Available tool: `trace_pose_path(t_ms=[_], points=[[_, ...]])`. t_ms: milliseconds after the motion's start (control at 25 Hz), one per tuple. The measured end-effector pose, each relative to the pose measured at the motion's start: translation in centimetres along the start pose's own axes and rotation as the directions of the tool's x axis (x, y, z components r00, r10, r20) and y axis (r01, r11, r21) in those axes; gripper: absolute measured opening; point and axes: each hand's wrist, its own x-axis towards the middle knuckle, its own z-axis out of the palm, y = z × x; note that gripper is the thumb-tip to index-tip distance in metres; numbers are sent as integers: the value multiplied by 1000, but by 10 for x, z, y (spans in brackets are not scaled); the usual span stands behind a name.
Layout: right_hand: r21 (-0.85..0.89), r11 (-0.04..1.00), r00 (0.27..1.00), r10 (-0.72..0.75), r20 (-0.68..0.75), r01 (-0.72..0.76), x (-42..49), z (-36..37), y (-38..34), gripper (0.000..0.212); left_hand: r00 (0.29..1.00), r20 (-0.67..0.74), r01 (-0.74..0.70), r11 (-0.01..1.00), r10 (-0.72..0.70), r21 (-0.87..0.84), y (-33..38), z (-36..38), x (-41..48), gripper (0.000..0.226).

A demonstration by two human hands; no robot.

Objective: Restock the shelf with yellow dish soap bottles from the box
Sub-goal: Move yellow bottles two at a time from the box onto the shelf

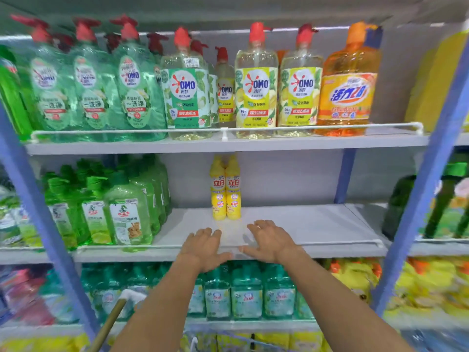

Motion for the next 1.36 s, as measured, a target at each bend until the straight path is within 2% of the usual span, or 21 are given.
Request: trace_pose_path(t_ms=[280,480,720,840,960,1200,1360], points=[[-37,999,997,39,59,-37,-124,32,-34,85,997,9,-75,997,75,-13,26,50,-114,73],[-31,996,987,82,140,-79,-180,86,-43,84,987,126,-94,991,105,-92,46,117,-162,77],[34,993,940,92,328,-109,-215,177,-45,77,941,317,-59,979,120,-195,53,220,-190,81],[51,991,882,89,463,-127,-224,227,-45,81,895,436,0,975,98,-220,54,270,-196,72],[67,991,843,66,533,-120,-218,262,-39,79,861,506,67,976,47,-206,54,301,-193,76],[145,982,828,21,560,-123,-176,317,-17,73,823,567,184,959,-32,-214,46,345,-155,77],[188,965,795,32,606,-182,-156,380,-4,76,794,605,275,923,-59,-270,37,396,-127,81]])
